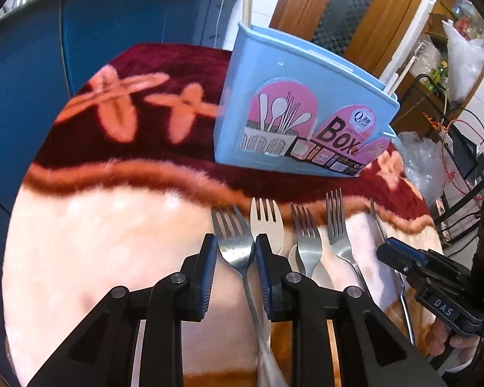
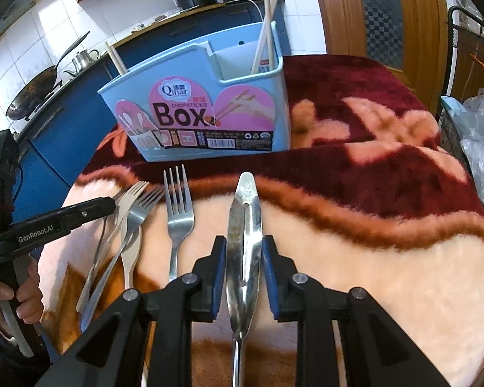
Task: Organize utensils
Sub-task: 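Grasp the steel knife with the right tool while the left tool grasps a steel fork, then lift the held knife and fork and carry both over the blue box, then lower the fork into the box and open the left tool while the right tool lowers the knife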
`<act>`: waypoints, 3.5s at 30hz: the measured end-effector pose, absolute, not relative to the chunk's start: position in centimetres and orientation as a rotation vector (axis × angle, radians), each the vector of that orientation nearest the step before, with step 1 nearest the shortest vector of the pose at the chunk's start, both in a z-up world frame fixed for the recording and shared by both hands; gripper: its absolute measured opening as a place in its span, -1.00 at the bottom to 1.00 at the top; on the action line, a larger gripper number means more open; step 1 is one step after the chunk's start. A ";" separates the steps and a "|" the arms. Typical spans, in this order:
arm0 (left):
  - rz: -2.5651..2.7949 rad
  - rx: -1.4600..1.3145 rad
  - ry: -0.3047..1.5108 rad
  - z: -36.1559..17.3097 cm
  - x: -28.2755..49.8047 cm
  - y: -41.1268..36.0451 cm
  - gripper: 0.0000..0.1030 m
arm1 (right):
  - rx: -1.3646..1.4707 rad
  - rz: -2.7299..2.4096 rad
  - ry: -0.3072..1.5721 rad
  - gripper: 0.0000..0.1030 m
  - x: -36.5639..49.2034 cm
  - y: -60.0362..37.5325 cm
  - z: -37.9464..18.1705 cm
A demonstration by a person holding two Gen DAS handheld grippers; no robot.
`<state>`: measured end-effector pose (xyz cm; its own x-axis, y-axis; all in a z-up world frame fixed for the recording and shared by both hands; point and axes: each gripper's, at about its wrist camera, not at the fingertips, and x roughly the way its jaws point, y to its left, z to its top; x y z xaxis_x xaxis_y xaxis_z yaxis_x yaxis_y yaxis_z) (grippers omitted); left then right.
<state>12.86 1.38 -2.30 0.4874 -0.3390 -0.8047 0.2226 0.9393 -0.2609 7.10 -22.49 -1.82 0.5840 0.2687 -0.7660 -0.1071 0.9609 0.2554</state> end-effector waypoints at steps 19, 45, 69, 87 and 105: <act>-0.485 -0.361 1.046 -2.9 13.1 3.3 -0.97 | 0.235 0.304 1.004 -0.55 7.8 -23.2 -1.9; -0.369 -0.121 0.459 11.8 8.4 2.8 -0.98 | 0.301 0.330 0.531 -0.57 2.9 -23.6 5.6; -0.213 0.027 0.447 12.5 17.6 -0.9 -0.98 | 0.315 0.319 0.442 -0.57 3.5 -25.0 6.7; -0.257 0.015 0.498 7.3 18.4 -1.6 -0.98 | 0.259 0.200 0.192 -0.75 12.5 -24.9 11.6; -0.321 -0.019 0.557 6.8 18.3 -1.6 -0.58 | 0.270 0.228 0.407 -0.74 13.7 -26.4 8.3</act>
<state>18.27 -1.60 6.84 0.8004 -0.3046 -0.5162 0.2944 0.9500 -0.1041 13.68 -26.43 8.28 0.8936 0.2709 -0.3579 -0.1636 0.9391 0.3022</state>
